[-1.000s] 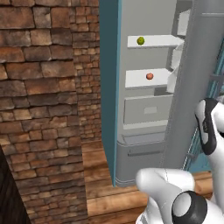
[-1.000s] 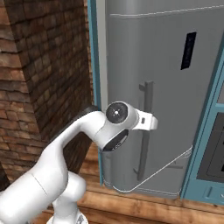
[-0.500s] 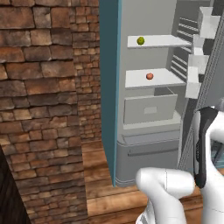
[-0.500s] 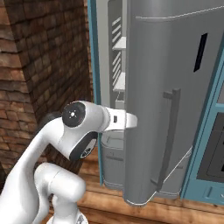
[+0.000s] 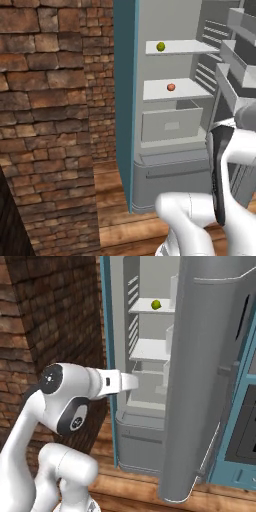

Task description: Retrieve the pear and peach from the fridge and place them into the bowl on the dining table.

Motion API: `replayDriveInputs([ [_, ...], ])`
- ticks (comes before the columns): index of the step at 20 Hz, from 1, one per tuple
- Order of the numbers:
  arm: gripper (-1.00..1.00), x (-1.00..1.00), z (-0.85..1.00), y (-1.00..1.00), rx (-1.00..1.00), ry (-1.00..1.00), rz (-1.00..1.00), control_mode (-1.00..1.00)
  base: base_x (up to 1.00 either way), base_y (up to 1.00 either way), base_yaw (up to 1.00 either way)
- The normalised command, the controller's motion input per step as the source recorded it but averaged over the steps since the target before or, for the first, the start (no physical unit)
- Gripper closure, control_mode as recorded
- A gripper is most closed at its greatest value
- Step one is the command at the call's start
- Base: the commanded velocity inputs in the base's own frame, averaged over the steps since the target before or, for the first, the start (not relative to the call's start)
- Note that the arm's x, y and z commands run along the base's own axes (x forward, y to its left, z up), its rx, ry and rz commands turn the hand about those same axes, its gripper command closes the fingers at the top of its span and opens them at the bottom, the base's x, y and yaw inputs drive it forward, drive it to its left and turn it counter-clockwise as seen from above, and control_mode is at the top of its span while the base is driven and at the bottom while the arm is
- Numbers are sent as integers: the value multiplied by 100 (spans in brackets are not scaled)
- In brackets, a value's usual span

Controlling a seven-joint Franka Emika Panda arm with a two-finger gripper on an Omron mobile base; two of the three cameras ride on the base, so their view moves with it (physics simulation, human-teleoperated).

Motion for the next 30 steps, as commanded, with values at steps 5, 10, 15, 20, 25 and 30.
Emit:
replayDriveInputs([
  [5, -100, 44, 17, -14, 1, 8, 0, -100, 0, 0, 0],
  [10, -100, 45, 5, -29, 5, 9, 0, -100, 0, 0, 0],
  [15, -100, 15, -2, -6, 4, 0, 0, -100, 0, 0, 0],
  [20, -100, 0, -8, 9, 9, -9, 0, -100, 0, 0, 0],
  [25, -100, 0, -12, 20, 10, -10, 0, -100, 0, 0, 0],
  [30, -100, 9, -17, 26, 5, -1, 0, -100, 0, 0, 0],
])
